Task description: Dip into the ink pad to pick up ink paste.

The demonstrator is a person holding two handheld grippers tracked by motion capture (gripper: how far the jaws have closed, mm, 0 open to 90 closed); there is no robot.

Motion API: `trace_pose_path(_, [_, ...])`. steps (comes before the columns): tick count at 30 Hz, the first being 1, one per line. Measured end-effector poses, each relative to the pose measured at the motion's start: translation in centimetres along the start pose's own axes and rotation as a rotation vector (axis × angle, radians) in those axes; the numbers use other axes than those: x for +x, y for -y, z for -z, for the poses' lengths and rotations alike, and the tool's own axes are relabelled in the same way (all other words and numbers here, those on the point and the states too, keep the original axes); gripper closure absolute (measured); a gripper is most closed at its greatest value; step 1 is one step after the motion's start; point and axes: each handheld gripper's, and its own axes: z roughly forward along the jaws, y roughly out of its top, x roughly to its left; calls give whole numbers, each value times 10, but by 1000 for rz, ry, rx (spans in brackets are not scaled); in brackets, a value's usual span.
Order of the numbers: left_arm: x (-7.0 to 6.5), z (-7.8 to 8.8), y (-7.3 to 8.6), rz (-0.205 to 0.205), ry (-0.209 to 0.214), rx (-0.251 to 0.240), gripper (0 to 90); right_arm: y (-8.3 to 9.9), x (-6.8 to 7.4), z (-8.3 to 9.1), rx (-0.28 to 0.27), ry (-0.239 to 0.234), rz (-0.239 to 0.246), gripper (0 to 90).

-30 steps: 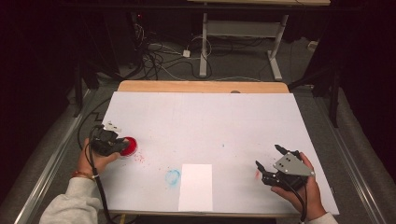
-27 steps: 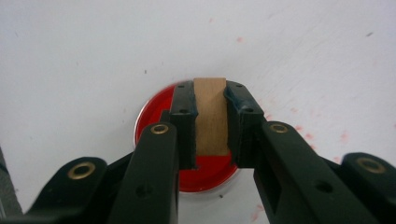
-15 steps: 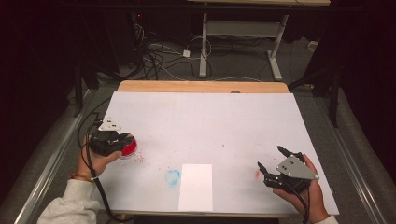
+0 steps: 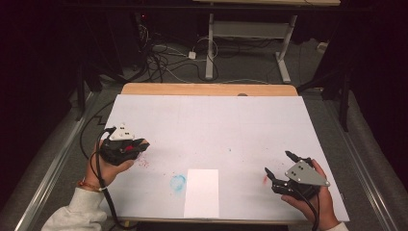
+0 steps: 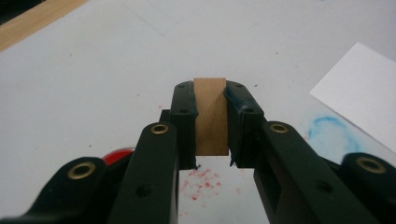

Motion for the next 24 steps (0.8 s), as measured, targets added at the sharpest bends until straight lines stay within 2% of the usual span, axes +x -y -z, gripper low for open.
trace_pose_path(6, [-11,-4,-6,-4,22,-10,735,0,1,0,4,-4,3,204])
trace_pose_path(9, [-18,-8,-8,-33,28,-1,735,0,1,0,2,0,2,203])
trace_pose_path(18, [-43,-16,-19,-113,87,1,735,0,1,0,2,5,6,202])
trace_pose_path(24, [-57,-25,-23,-150,119,12,735,0,1,0,4,4,11,203])
